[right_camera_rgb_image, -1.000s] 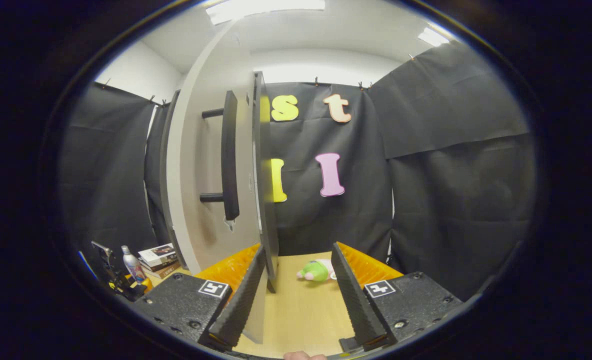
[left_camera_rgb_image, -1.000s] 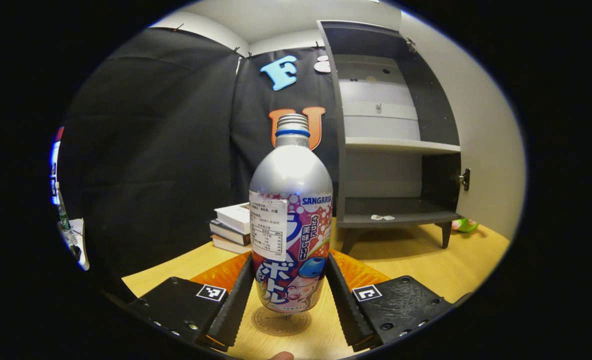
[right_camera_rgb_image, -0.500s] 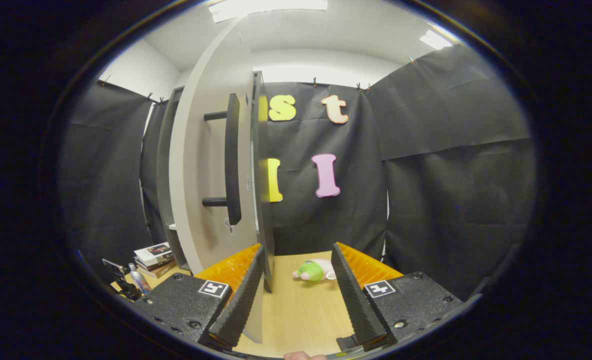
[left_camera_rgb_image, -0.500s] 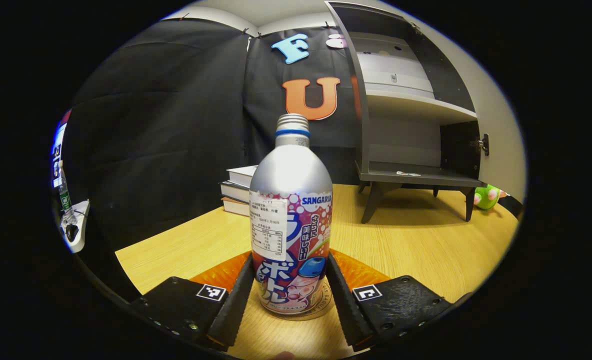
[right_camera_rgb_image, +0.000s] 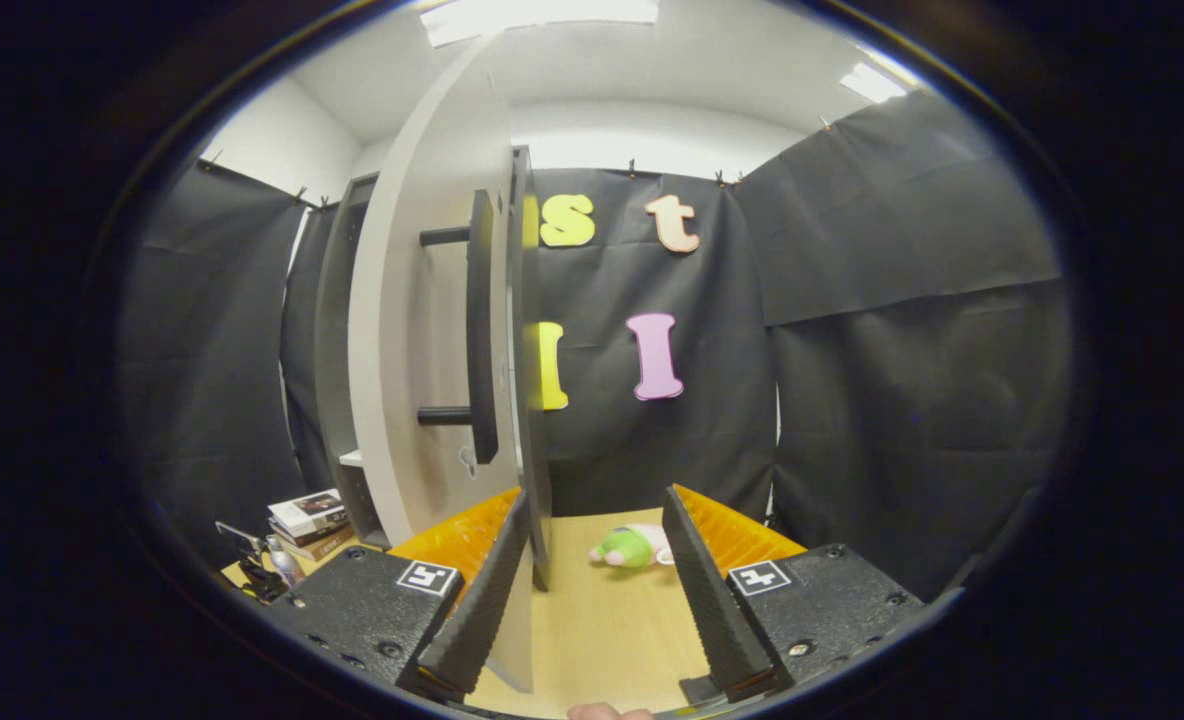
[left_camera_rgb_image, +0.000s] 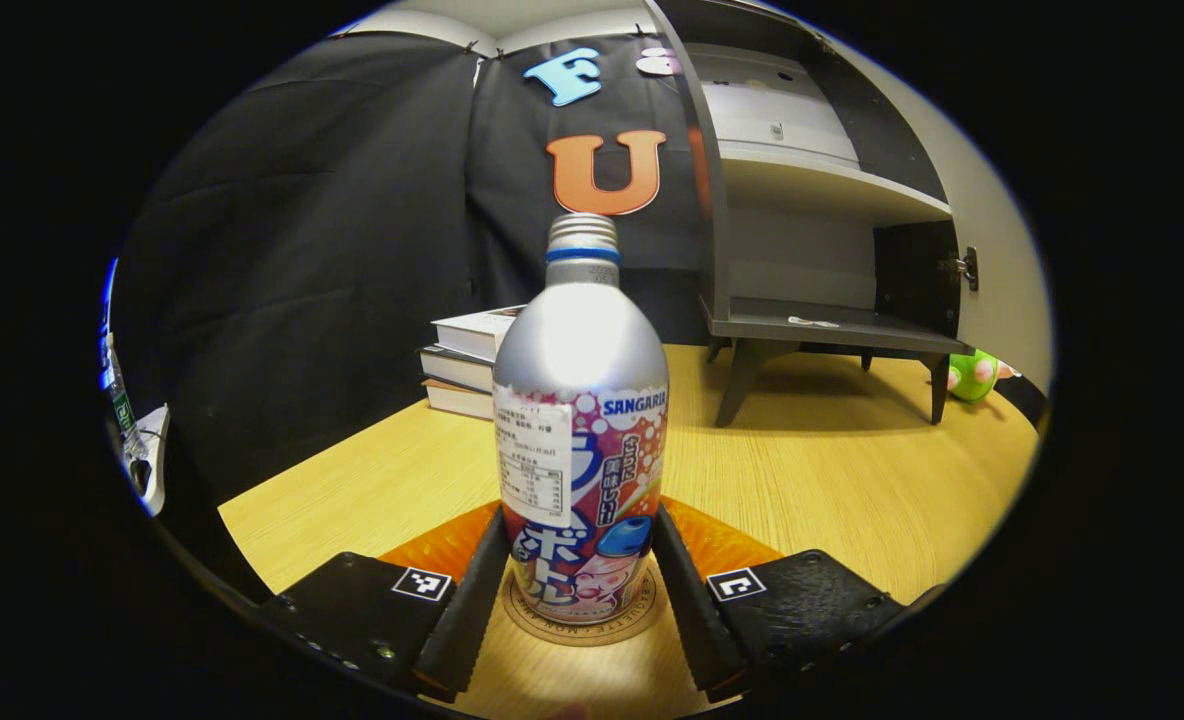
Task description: Open the cabinet door with the right hand, grasp the bottle in the cabinet with the left hand and place it on the coaster, then close the cabinet door with the right hand.
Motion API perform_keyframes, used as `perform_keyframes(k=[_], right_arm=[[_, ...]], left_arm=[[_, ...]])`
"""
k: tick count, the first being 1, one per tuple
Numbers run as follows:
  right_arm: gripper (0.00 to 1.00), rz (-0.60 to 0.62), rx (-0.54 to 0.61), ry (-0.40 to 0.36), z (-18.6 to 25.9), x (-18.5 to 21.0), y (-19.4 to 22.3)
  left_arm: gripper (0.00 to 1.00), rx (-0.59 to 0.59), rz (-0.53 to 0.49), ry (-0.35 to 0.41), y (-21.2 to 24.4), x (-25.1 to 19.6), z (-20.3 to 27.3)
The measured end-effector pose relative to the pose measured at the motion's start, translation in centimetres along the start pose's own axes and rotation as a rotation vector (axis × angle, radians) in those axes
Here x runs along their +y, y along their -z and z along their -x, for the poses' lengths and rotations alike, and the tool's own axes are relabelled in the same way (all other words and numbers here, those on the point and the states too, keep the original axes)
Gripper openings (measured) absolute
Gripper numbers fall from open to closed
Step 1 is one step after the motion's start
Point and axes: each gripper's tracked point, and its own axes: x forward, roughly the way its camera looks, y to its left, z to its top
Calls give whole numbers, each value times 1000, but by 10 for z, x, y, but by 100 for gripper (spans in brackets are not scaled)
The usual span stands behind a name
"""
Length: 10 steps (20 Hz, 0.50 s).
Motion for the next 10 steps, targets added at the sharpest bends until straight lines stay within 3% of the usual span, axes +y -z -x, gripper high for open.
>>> perform_keyframes(k=[1,10], right_arm=[[84,-3,-2,-1,0,0,0],[84,-7,5,6,-1,-2,2]], left_arm=[[78,6,12,3,2,0,0],[83,22,64,99,5,-7,12]])
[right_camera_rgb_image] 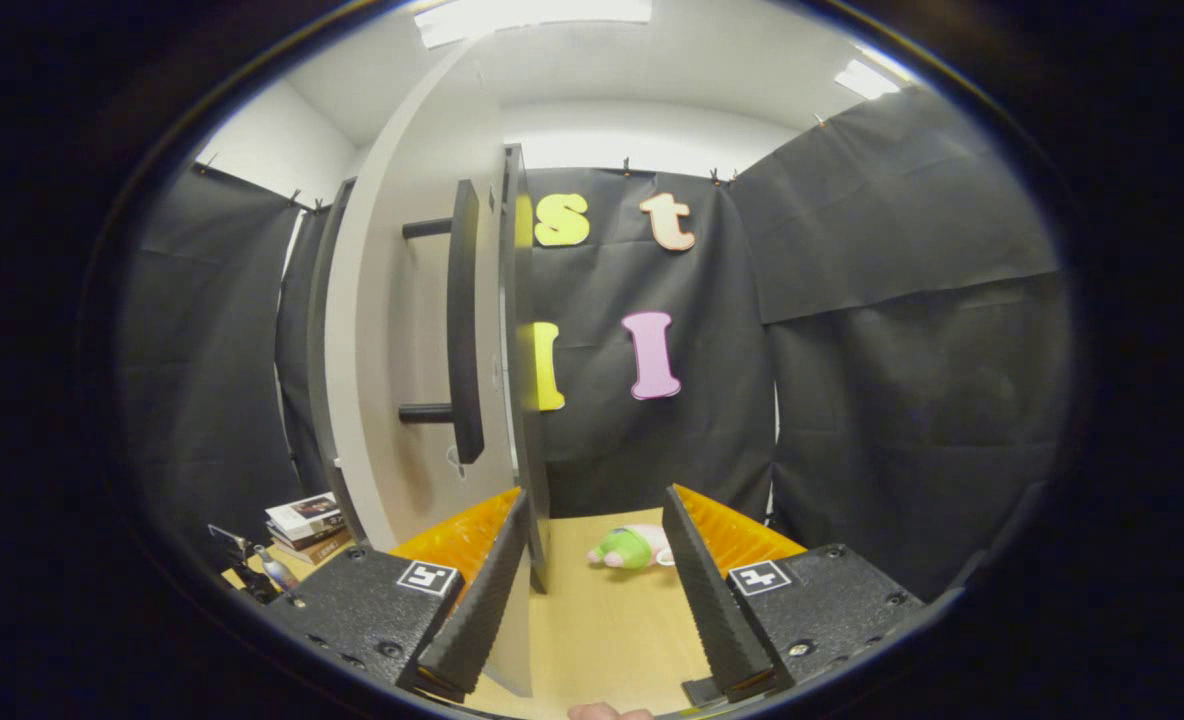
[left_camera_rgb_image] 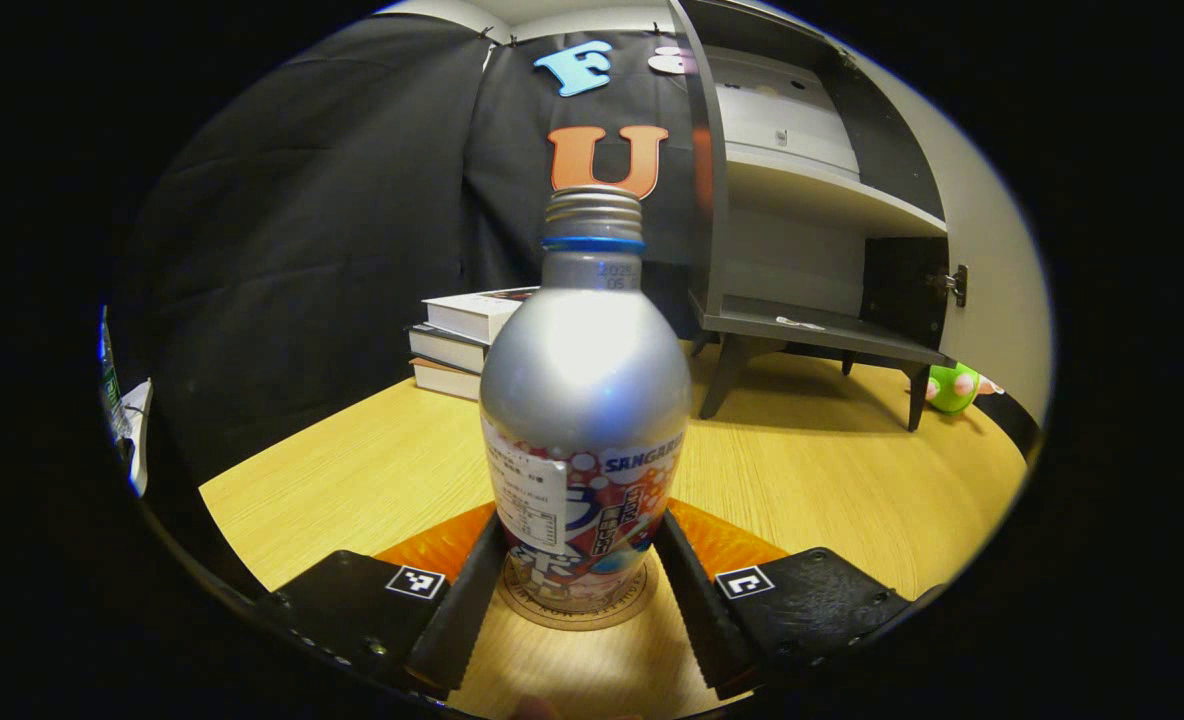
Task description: Open the cabinet door with the right hand, grasp the bottle in the cabinet with the left hand and place it on the coaster, then close the cabinet door with the right hand.
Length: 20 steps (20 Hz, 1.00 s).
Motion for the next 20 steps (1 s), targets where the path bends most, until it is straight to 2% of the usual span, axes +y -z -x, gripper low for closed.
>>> perform_keyframes(k=[1,3,8,12,16,20], right_arm=[[84,0,1,0,1,0,0],[84,3,-4,2,0,0,-2],[84,-10,-11,3,-2,-2,-4],[84,-20,-36,24,-4,-7,-13],[84,-9,-48,48,-17,-18,-25],[84,-54,-69,13,-16,-15,-45]], left_arm=[[92,-5,4,11,-2,-2,4],[97,-32,-5,15,-11,0,14],[96,-143,0,-9,-59,6,43],[96,-287,-14,-42,-134,3,105],[95,-409,-50,32,-213,-38,164],[95,-374,-66,112,-242,-76,186]])
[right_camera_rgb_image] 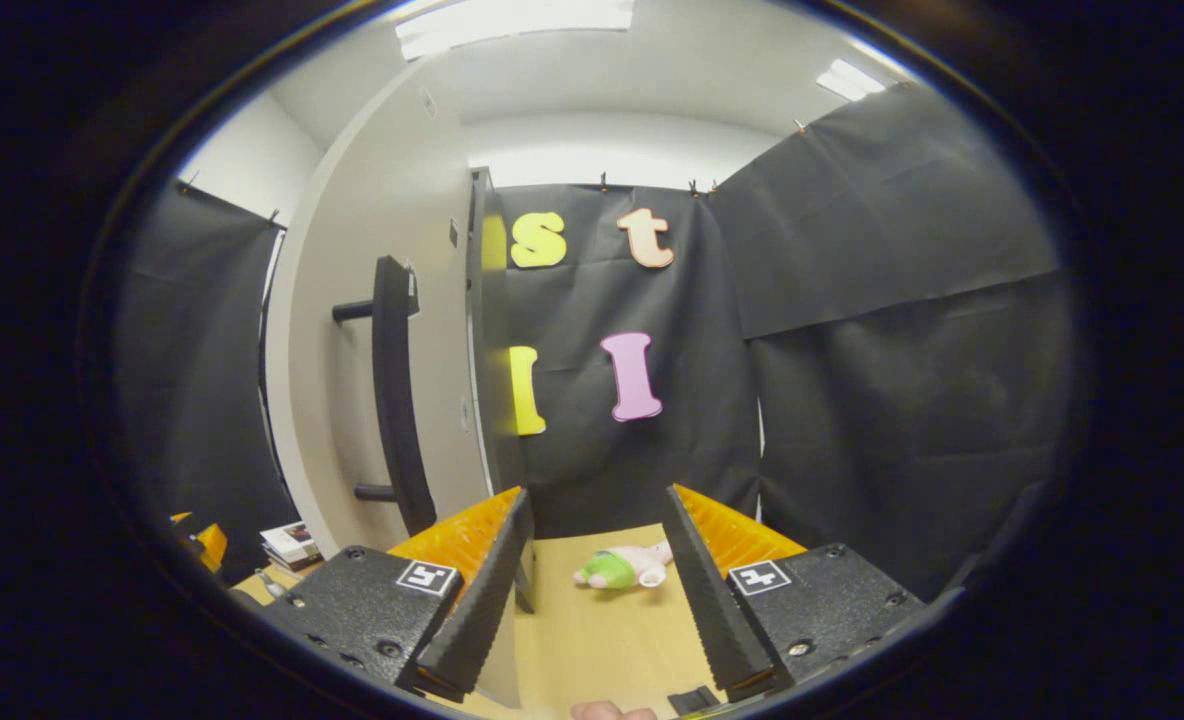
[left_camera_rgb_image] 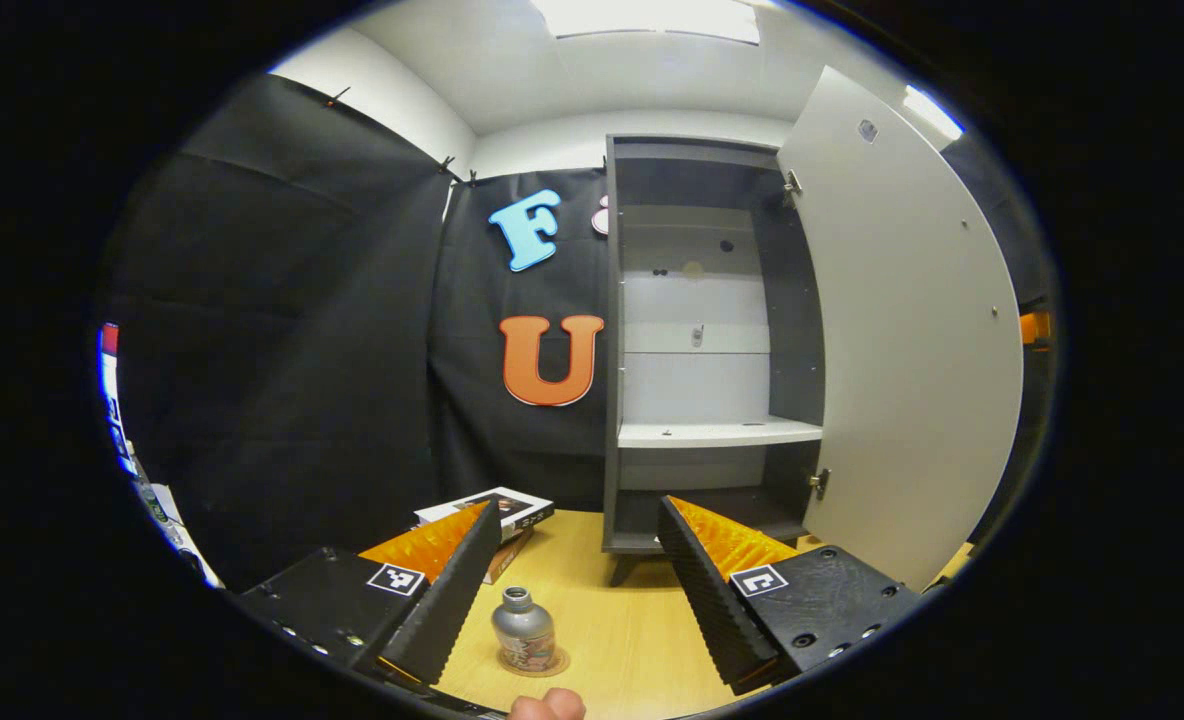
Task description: Open the cabinet door with the right hand, grasp the bottle in the cabinet with the left hand and place it on the coaster, then close the cabinet door with the right hand.
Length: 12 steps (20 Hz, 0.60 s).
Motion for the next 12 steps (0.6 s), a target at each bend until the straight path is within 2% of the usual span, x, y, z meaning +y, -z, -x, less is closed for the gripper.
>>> perform_keyframes(k=[5,7,11,12], right_arm=[[83,64,-11,-31,-2,16,-10],[83,51,4,-44,-1,21,-6],[80,-23,36,-119,1,52,6],[82,-28,40,-139,3,63,7]], left_arm=[[95,3,-36,11,-12,-12,6],[95,7,-57,11,-10,-14,9],[95,22,-46,33,-6,-17,10],[95,23,-43,36,-6,-17,10]])
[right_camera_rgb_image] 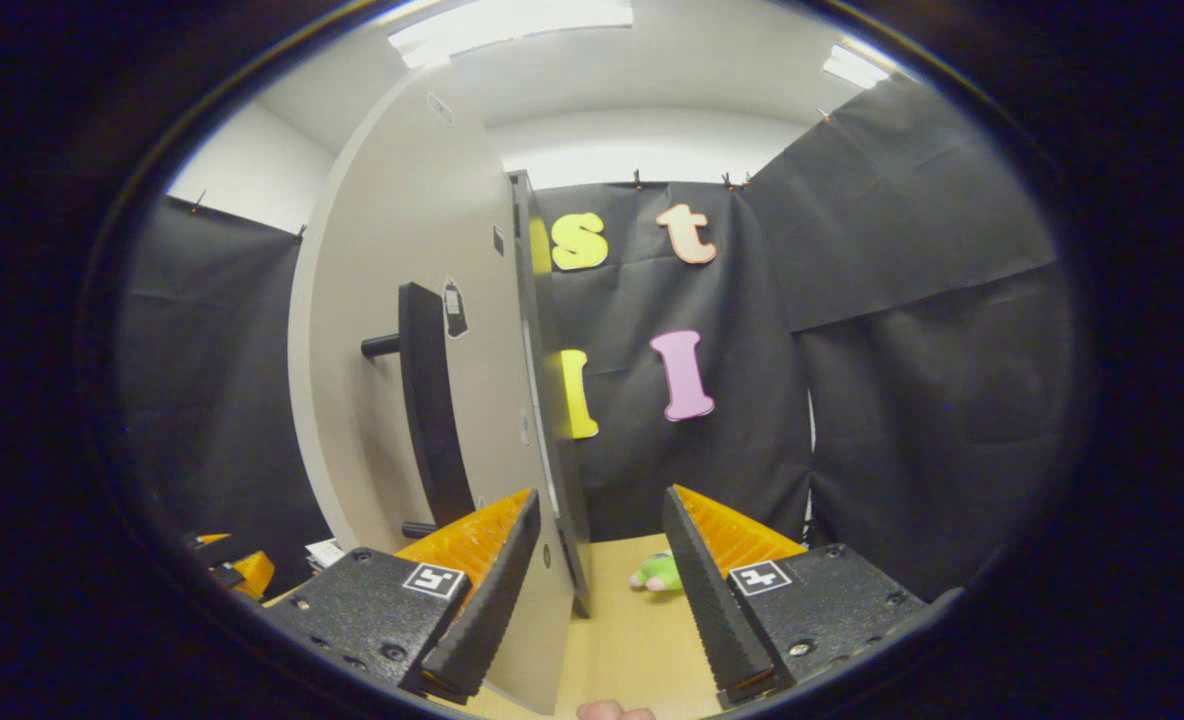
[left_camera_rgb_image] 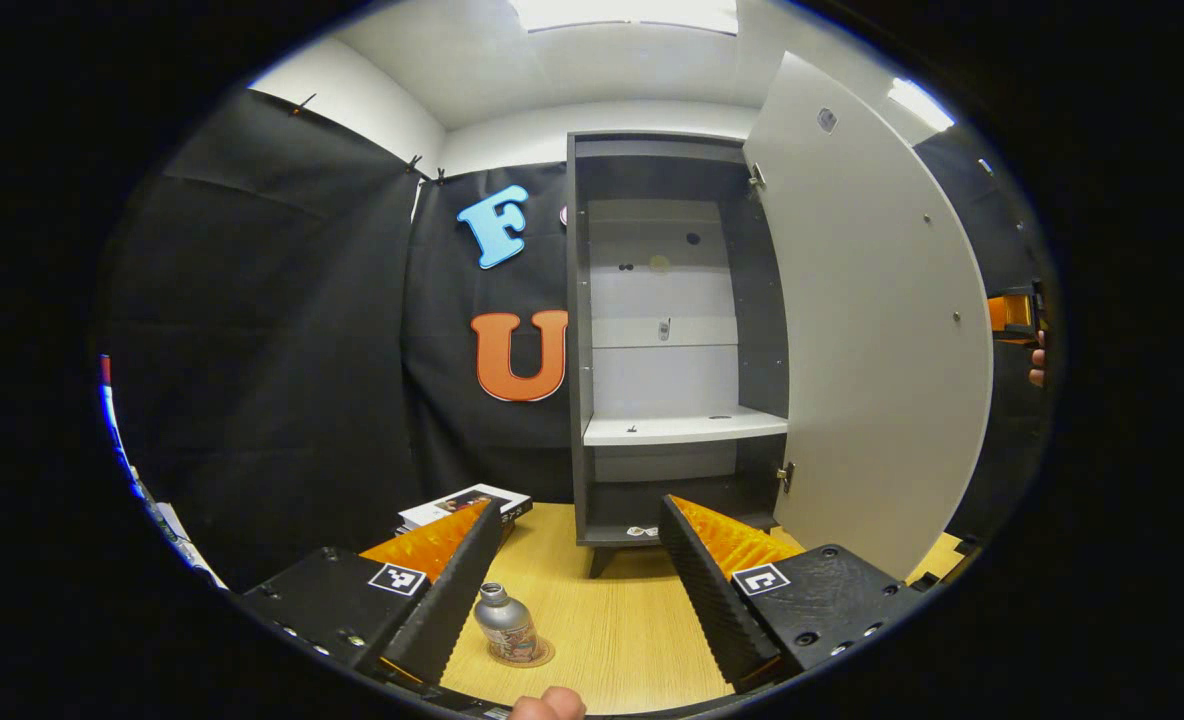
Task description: Open the cabinet door with the right hand, grasp the bottle in the cabinet with the left hand and place it on the coaster, then close the cabinet door with the right hand.
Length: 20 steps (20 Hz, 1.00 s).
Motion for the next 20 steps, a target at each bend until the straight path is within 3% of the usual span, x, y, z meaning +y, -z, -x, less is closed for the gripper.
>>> perform_keyframes(k=[6,12,20], right_arm=[[80,-24,38,-124,-11,62,13],[80,7,50,-170,-19,102,18],[82,-28,67,-299,-66,181,30]], left_arm=[[95,15,-9,2,8,12,0],[95,42,-14,-3,20,27,0],[95,44,-6,3,23,39,2]])
